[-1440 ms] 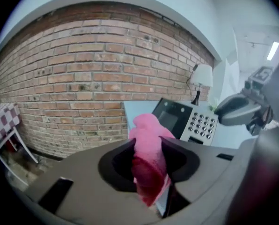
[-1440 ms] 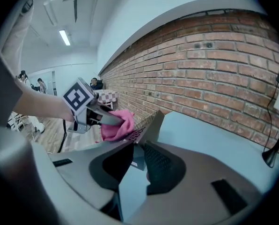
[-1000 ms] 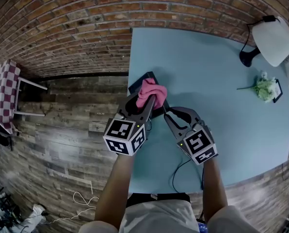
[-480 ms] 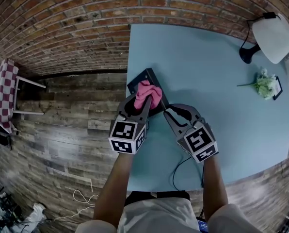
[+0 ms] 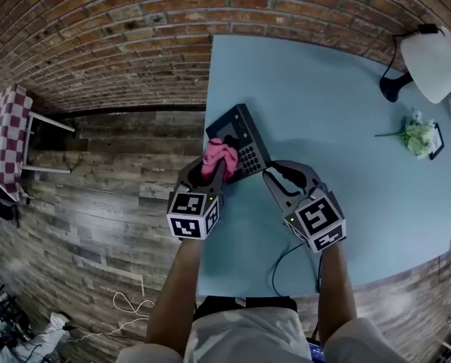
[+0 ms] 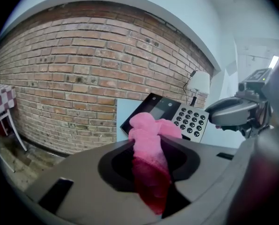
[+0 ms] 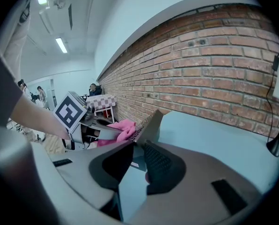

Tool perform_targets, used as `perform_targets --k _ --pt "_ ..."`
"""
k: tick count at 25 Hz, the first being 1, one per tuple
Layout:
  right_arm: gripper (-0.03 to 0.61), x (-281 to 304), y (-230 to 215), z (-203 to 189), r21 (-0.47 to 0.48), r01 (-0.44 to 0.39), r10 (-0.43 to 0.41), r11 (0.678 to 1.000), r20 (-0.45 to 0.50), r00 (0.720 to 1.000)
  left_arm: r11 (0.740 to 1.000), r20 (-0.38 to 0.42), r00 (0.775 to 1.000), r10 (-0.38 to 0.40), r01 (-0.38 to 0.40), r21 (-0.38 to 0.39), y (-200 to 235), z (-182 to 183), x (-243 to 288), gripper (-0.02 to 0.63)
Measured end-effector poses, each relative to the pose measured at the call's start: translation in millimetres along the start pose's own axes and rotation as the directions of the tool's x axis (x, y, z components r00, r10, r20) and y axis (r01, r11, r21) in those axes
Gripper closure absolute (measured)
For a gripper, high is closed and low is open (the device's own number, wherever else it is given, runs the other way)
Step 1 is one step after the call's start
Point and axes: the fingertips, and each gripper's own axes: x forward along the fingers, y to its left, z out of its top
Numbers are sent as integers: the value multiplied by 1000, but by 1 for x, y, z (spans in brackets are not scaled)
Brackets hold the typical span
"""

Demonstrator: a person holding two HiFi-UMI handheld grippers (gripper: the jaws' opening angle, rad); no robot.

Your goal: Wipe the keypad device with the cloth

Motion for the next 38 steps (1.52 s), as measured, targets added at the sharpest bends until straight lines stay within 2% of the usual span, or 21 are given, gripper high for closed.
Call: perform_targets --k 10,13,15,17,21,26,32,38 --pt "495 0 -2 0 50 12 -13 999 25 1000 998 -51 997 56 -57 -12 20 -24 -3 448" --pt "495 0 -2 -1 51 9 -11 999 22 1000 997 -32 997 75 -75 -5 20 -17 -10 446" --pt "495 1 -1 -1 43 2 -3 999 19 1000 997 26 998 53 -51 -63 14 1 -21 446" --pt "495 1 -1 -1 33 -1 0 999 20 1000 993 96 995 8 4 -118 0 28 -31 449" --pt "495 -1 -1 -1 36 -17 14 999 65 998 987 180 979 -95 116 -110 -41 71 -37 449" --pt "497 -3 -1 1 51 -47 41 998 114 993 979 175 972 -156 176 -104 -76 74 -20 449" --pt "497 -2 -1 1 39 -46 42 998 95 995 988 104 985 -137 144 -64 -81 56 -5 448" --pt "495 -3 -3 0 48 -35 31 998 92 995 985 97 984 -149 156 -72 -78 48 -4 448"
